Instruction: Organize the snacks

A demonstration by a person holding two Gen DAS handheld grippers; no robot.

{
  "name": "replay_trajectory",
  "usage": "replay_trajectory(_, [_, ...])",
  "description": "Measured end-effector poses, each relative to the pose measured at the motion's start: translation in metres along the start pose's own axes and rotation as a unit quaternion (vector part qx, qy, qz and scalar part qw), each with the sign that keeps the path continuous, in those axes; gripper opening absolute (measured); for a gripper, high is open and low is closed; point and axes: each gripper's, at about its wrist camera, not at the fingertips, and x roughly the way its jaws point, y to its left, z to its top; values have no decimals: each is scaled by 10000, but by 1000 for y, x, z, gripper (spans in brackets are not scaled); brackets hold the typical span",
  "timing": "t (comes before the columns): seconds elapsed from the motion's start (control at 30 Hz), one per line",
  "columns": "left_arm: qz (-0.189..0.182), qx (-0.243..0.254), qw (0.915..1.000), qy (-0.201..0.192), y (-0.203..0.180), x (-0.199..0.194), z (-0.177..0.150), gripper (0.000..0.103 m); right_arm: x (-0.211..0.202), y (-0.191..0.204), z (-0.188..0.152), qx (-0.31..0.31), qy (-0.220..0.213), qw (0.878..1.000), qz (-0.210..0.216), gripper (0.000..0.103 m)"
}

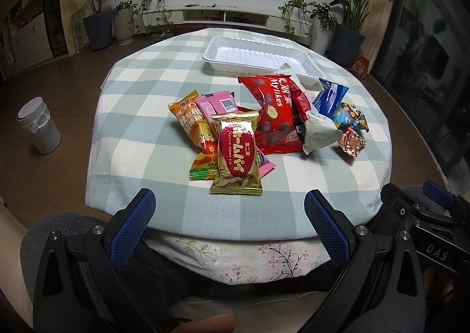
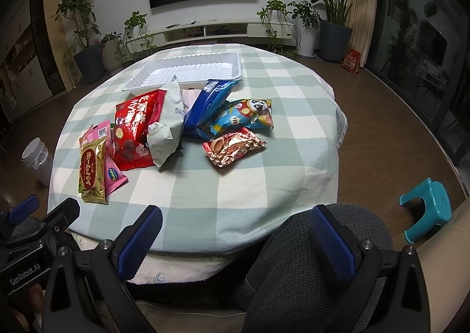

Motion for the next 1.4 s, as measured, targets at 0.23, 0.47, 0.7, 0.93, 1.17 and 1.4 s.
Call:
replay_trajectory(0.23, [-786, 219, 9965, -172, 6, 4, 0, 103, 4, 2, 1, 108, -4, 9999, 62, 103])
replay_trajectory(0.47, [-539, -11, 9981, 300, 25, 26, 11, 103, 5, -19, 5, 469, 1, 9977, 496, 103])
replay_trajectory(0.7, [-156, -270, 9986, 432, 45, 49, 42, 102, 20, -26, 10, 595, 24, 9951, 790, 100])
replay_trajectory(0.93, [-405, 218, 9977, 503, 13, 65, 49, 65, 37, -23, 9, 399, 166, 9960, 778, 83])
replay_trajectory(1.17, [-212, 298, 9971, 673, 4, 83, 52, 54, 40, -27, 12, 468, 129, 9952, 851, 82])
replay_trajectory(1.4, [-74, 498, 9965, 666, 4, 89, 50, 36, 41, -24, 12, 389, 115, 9948, 931, 80])
